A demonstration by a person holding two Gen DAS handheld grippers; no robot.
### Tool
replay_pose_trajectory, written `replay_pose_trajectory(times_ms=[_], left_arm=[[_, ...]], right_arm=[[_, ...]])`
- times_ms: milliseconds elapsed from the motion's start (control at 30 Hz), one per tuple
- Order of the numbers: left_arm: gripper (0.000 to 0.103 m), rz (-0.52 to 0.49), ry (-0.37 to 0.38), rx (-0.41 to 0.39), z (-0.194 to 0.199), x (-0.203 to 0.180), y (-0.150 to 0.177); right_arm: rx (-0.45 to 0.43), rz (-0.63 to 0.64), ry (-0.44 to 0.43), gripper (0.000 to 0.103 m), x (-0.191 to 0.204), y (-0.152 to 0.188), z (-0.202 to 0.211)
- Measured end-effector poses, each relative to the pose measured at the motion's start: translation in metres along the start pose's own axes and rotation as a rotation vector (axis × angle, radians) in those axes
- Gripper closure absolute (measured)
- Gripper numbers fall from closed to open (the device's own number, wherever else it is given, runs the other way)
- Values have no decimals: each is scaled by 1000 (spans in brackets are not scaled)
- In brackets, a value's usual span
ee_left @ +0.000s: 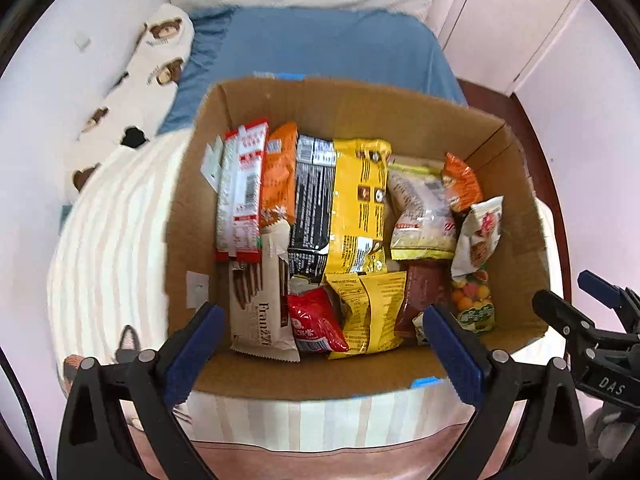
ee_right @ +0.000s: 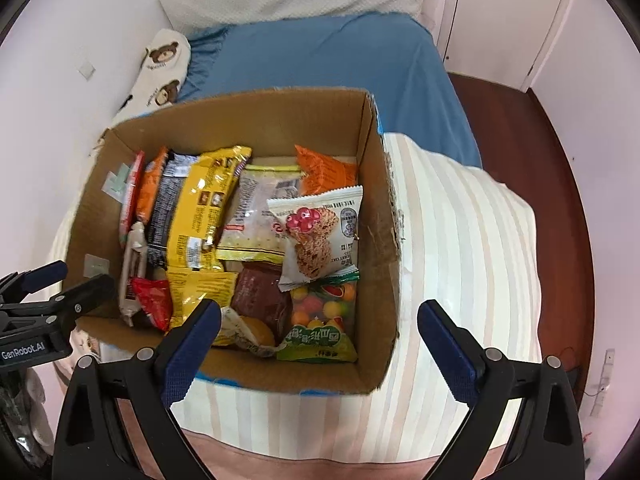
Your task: Organize snacks
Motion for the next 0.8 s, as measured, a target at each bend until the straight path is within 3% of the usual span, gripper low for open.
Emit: replay_pose_trajectory(times_ms=[333,800], left_arm=[[1,-37,-63,-189,79,-19,41],[1,-27,-21,-335,167,-29,115]], right_arm=[[-198,-26,19,1,-5,36,86],[-382,-28,7,0,0,119,200]])
Point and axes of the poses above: each gripper's, at about its wrist camera, not at the fingertips, and z roughly against the way its jaws point, x to its left, y to its underside, the point moved 5 cm from there along -z, roughly the way its jaws point, and after that the axes turned 4 degrees about y, right-handed, at the moved point
